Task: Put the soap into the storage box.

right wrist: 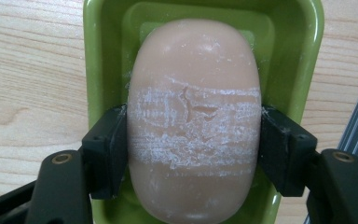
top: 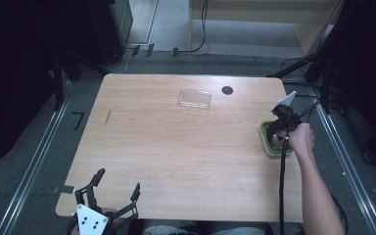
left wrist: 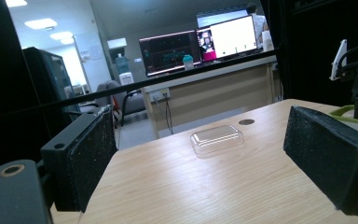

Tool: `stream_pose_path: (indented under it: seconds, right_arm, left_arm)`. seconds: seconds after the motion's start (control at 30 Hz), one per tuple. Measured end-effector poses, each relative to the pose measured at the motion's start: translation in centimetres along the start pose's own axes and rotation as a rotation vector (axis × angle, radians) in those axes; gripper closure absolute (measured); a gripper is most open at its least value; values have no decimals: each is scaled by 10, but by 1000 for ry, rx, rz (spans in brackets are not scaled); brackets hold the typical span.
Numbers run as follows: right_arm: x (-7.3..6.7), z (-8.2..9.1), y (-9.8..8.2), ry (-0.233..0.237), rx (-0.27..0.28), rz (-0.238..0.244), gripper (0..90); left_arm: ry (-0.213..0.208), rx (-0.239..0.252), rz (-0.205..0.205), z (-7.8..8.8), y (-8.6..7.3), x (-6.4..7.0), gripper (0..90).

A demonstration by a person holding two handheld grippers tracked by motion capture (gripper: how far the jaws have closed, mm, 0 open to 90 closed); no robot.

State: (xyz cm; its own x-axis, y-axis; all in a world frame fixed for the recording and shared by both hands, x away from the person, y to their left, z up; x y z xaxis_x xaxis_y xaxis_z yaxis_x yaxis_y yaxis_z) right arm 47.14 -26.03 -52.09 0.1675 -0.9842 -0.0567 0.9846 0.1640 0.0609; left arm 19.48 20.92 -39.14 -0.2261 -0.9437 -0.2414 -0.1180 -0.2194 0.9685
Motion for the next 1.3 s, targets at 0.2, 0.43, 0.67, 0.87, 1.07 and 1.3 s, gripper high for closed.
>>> stream_pose_path:
  seconds: [0.2,0.43,0.67,0.87,1.07,1.3]
  right_arm:
    - [0,0,0,-4,6,6,336]
    - [0,-1,-1,-10,8,10,336]
    - [0,-1,-1,-9,2,12,333]
    - [-1,0,-3,-3,-4,1,323]
    - [1,3,-3,8,6,6,302]
    - [0,14,-8,15,32,22,151]
  left_arm:
    - [1,-1,2,0,0,0,99]
    - [2,-2,1,-1,0,0,99]
    - [2,-1,-2,-1,0,0,99]
    - [5,2,2,1,0,-1,99]
    - [4,4,0,0,0,-1,99]
    - [-1,6,0,1,0,0,99]
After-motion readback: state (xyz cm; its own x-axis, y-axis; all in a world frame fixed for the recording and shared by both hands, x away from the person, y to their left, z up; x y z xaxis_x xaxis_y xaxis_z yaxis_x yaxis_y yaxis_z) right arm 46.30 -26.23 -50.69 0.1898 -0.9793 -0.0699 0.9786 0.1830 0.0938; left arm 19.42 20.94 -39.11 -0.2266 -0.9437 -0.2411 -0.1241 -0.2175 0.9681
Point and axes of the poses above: each handheld gripper's, and its own axes: z roughly backward along the jaws, y roughly out of its top, x roughly to its right, the point moved 7 cm from there along -z, roughly forward along the jaws, and after that the axes turned 2 degrees about y, right-handed, at the moved point
